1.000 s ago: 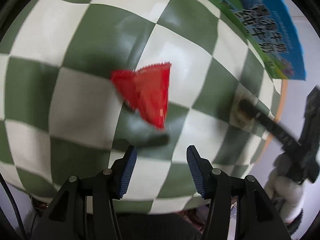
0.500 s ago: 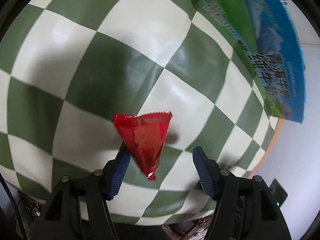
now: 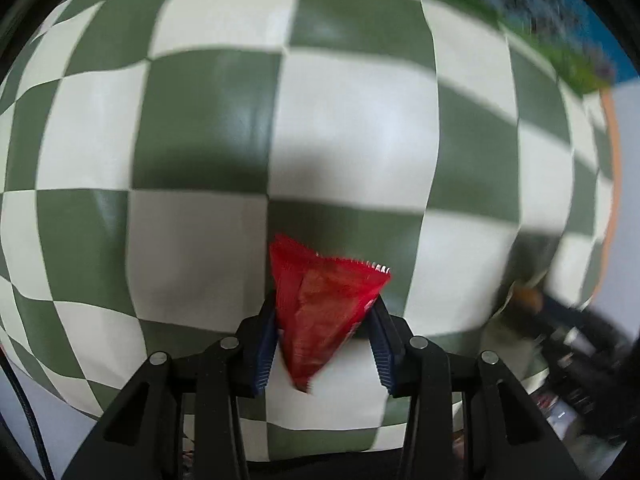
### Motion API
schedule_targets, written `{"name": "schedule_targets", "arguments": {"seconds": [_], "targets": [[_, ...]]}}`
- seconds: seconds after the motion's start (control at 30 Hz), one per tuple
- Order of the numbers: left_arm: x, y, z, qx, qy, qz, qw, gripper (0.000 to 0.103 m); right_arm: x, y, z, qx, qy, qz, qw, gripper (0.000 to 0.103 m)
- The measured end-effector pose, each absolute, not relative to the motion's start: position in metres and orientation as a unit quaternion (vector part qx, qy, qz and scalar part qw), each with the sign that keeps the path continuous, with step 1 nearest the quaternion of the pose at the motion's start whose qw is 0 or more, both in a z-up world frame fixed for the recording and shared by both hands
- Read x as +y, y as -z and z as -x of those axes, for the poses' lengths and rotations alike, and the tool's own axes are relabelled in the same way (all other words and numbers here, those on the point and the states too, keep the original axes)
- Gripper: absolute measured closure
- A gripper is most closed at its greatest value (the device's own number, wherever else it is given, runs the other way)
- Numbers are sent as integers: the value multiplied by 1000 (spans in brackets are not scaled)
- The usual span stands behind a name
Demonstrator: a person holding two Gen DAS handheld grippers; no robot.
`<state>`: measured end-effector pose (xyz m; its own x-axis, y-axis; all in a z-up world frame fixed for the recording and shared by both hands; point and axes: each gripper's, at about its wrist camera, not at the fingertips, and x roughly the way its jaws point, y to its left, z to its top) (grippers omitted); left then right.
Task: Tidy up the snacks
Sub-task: 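Grasp red triangular candy with left tool while right tool grasps round yellow cake, then carry both items into the box and open both tools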
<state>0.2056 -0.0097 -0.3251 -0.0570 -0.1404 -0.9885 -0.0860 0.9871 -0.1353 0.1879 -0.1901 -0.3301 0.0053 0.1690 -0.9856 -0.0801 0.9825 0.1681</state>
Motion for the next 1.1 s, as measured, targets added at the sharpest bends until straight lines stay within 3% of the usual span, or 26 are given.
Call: {"name": "schedule_targets", "arguments": {"seconds": [0.33, 0.47, 0.8, 1.1], "targets": [[-49, 340, -217, 723, 27, 41, 689, 61, -186, 336, -190, 703, -70, -28, 707, 50], [-36, 334, -209, 718, 24, 37, 695, 73, -183, 336, -190, 699, -66, -22, 712, 51], [-31, 324, -211, 699, 38, 39, 713, 76, -185, 321, -183, 684, -77, -17, 725, 52], [-40, 257, -218, 642, 72, 26, 763, 76, -201, 269, -184, 650, -100, -39, 753, 53]]}}
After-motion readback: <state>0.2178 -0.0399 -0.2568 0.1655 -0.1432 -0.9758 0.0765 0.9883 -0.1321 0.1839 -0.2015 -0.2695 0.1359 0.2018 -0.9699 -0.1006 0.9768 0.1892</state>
